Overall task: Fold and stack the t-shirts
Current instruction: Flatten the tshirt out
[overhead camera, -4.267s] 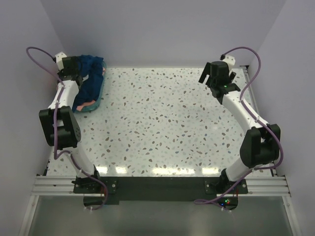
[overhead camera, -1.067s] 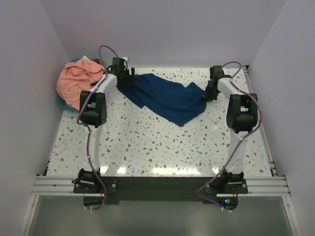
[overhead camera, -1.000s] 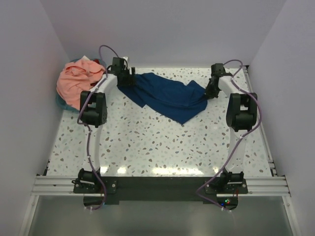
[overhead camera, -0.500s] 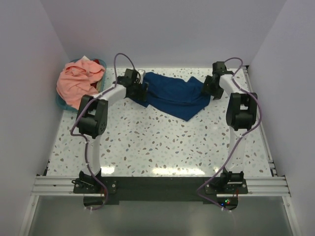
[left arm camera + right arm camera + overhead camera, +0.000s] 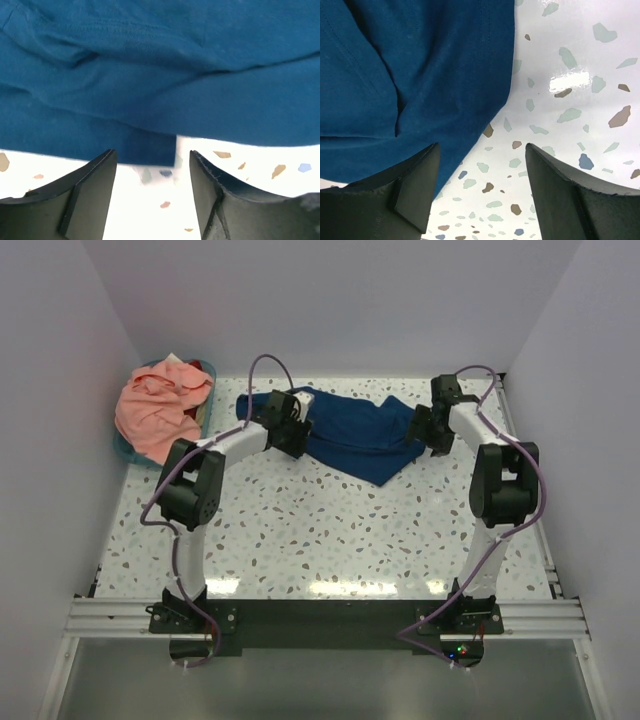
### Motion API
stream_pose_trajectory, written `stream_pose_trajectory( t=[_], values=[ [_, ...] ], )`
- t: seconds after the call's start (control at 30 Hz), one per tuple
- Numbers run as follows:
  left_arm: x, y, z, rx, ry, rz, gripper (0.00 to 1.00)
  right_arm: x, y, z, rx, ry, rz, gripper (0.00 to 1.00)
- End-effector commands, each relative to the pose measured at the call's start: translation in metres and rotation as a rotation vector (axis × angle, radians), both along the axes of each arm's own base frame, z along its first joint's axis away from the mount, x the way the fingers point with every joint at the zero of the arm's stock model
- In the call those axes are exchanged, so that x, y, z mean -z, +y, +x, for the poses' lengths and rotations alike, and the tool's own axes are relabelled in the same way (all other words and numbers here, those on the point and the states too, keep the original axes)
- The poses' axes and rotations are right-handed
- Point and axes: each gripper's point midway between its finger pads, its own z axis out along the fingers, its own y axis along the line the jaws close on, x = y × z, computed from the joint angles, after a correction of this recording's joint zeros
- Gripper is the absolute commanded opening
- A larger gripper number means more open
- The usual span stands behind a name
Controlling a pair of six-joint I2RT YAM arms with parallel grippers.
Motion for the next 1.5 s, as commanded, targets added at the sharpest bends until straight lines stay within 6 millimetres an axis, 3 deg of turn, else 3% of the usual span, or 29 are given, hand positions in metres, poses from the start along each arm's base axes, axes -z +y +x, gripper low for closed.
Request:
stream_pose_trajectory(
  t=[0.0, 0.07, 0.2, 0.43, 0.63, 0.8, 0.87, 1.0, 1.03, 1.07, 1.2, 1.23, 1.3, 1.47],
  values=[
    [-0.008, -0.011, 0.025, 0.033, -0.078, 0.022, 0.60, -0.010, 0.007, 0.003, -0.024, -0.032, 0.021, 0.73],
    [-0.007, -0.014, 0.026, 0.042, -0.076, 0.027, 0.54, -0.011, 0.007, 0.004, -0.020, -0.035, 0.023, 0.73],
    [0.002, -0.017, 0.018, 0.054, -0.049, 0.038, 0.53, -0.010, 0.009, 0.000, -0.021, -0.032, 0.023, 0.73],
    [0.018, -0.005, 0.002, 0.067, -0.007, 0.097, 0.47, -0.002, 0.017, -0.008, -0.042, -0.009, 0.048, 0.73],
    [0.034, 0.004, -0.008, 0.056, 0.041, 0.135, 0.27, 0.008, 0.030, -0.007, -0.068, 0.010, 0.080, 0.72],
    [0.033, 0.009, -0.011, 0.030, 0.044, 0.141, 0.01, 0.022, 0.042, -0.003, -0.106, 0.038, 0.116, 0.71],
    [0.030, 0.012, -0.011, -0.019, 0.045, 0.130, 0.00, 0.028, 0.045, -0.002, -0.113, 0.051, 0.123, 0.70],
    [0.008, 0.035, 0.002, -0.123, -0.005, 0.118, 0.00, 0.040, 0.049, 0.000, -0.123, 0.069, 0.137, 0.64],
    [0.002, 0.039, 0.006, -0.153, -0.017, 0.107, 0.00, 0.041, 0.050, 0.001, -0.123, 0.073, 0.141, 0.59],
    [-0.004, 0.046, 0.009, -0.179, -0.028, 0.102, 0.00, 0.040, 0.051, 0.004, -0.125, 0.066, 0.144, 0.52],
    [-0.046, 0.094, 0.031, -0.352, -0.119, 0.054, 0.00, 0.033, 0.051, 0.011, -0.123, 0.052, 0.144, 0.06],
    [-0.055, 0.105, 0.037, -0.405, -0.150, 0.043, 0.00, 0.026, 0.050, 0.014, -0.115, 0.039, 0.136, 0.00],
    [-0.073, 0.134, 0.045, -0.484, -0.199, 0.031, 0.00, 0.016, 0.043, 0.017, -0.096, 0.021, 0.104, 0.00],
    [-0.110, 0.178, 0.060, -0.595, -0.318, 0.049, 0.00, -0.044, 0.029, 0.028, -0.060, -0.073, 0.036, 0.00]
  ],
)
